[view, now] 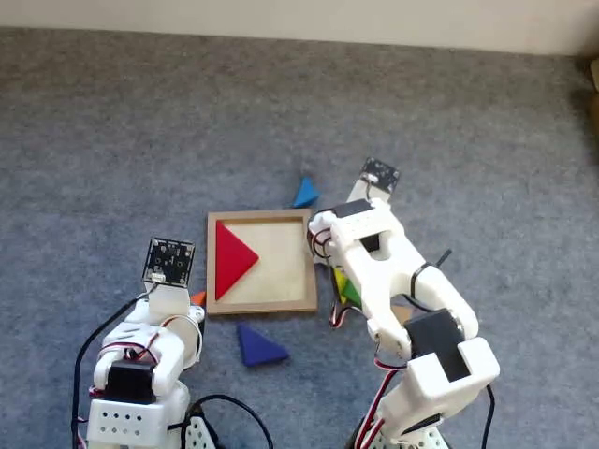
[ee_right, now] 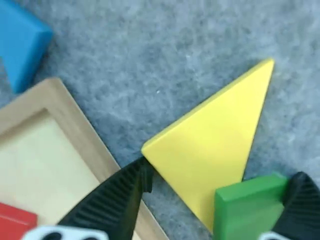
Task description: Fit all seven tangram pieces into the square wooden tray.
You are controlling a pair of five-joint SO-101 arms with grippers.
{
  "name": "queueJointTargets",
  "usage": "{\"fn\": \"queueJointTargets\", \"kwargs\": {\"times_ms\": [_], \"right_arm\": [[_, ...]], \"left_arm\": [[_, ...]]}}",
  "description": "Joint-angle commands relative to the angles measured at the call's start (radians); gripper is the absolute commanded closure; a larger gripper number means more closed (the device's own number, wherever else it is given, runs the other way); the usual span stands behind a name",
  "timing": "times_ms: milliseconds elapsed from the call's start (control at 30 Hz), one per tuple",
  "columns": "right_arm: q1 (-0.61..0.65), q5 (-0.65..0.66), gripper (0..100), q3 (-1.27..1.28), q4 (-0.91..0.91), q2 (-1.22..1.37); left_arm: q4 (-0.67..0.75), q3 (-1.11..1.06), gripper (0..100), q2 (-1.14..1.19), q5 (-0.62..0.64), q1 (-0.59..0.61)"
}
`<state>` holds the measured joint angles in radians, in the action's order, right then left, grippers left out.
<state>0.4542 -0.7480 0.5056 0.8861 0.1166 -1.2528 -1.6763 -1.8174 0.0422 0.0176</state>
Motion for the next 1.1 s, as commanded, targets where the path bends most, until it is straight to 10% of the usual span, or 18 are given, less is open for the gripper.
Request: {"fn": "queueJointTargets", "kwargs": {"times_ms": [0,1067], "right_arm": [[0.010,-0.028,60.1,-0.061,-0.021,-0.007],[-0.045,-0.114,60.1,-0.056,-0.116,0.002]], "left_arm": [[-0.005,-0.021,99,0.001,0.009,0.004],[-0.005,-0.021,99,0.001,0.009,0.004]]}}
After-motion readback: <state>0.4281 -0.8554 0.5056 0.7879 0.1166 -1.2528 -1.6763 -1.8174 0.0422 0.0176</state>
